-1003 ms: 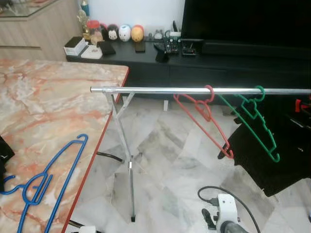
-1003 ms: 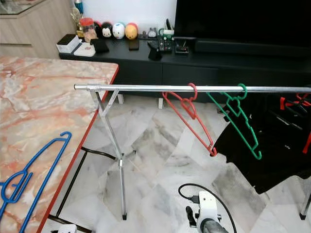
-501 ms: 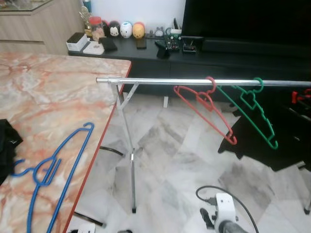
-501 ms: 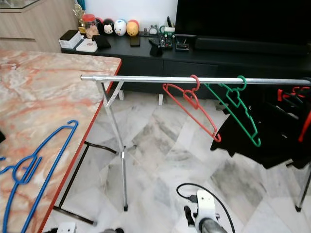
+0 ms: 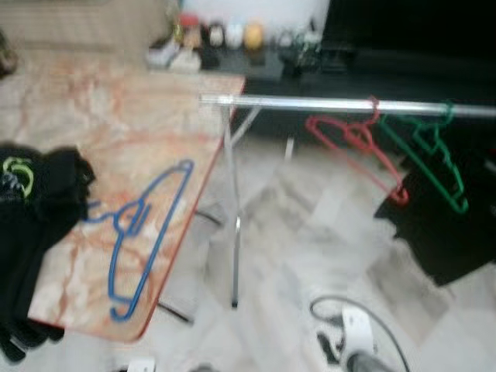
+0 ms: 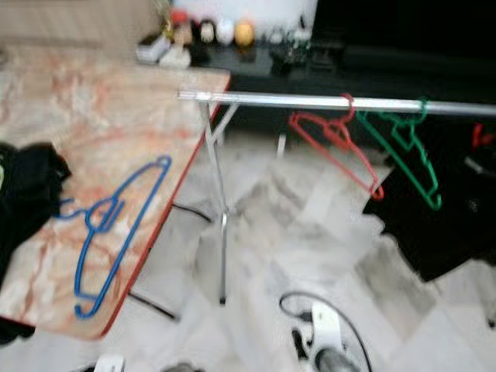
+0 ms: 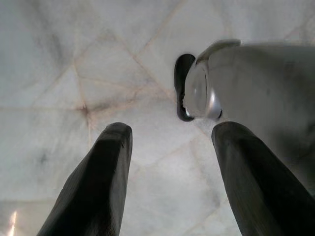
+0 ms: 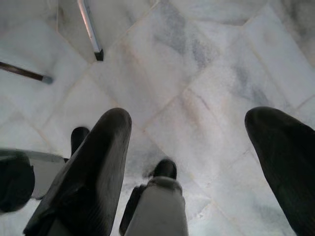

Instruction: Hang hanger

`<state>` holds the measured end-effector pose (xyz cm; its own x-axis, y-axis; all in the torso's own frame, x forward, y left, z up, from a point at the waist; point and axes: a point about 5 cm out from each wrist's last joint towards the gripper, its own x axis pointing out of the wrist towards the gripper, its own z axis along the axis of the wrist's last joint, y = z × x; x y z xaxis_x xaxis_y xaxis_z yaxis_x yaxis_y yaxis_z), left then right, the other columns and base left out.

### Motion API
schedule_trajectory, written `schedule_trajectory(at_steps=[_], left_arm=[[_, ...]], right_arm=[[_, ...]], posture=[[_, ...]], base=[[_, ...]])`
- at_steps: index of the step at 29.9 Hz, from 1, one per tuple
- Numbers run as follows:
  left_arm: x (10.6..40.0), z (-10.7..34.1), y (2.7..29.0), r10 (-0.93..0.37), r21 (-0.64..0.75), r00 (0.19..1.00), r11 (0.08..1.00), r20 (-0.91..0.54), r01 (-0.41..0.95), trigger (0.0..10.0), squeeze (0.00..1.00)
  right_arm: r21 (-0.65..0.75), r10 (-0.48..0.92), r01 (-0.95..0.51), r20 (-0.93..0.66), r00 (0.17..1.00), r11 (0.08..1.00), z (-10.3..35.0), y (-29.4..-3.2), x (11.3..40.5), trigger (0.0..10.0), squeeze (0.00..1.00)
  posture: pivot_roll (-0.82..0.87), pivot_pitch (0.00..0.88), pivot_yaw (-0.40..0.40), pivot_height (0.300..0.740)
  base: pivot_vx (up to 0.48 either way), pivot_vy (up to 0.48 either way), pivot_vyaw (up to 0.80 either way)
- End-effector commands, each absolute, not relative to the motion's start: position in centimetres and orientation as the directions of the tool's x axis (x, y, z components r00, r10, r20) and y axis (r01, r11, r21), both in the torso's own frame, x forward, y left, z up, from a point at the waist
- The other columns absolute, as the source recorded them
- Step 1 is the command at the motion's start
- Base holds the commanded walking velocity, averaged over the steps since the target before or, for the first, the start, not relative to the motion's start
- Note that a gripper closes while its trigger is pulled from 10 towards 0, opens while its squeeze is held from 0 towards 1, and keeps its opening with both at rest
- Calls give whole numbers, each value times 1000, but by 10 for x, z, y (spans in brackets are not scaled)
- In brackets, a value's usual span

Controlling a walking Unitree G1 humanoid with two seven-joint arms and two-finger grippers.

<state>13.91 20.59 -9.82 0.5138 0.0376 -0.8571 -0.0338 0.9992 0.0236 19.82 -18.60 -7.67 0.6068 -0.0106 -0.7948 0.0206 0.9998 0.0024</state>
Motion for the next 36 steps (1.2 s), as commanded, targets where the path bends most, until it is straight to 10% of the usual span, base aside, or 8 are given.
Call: schedule_trajectory(at_steps=[1, 36], left_arm=[[132, -101, 202, 26, 21, 492, 1000, -870, -15, 10000, 0], [132, -101, 203, 37, 30, 493, 999, -869, -23, 10000, 0]], right_arm=[[-8, -25, 32, -810, 586, 999, -80, -192, 191, 10000, 0], [-9, -20, 23, -809, 588, 1000, -80, -191, 191, 10000, 0]], posture=[[17, 71, -22, 740], [11, 73, -22, 740]], base=[[-266, 0, 0], [-90, 0, 0]])
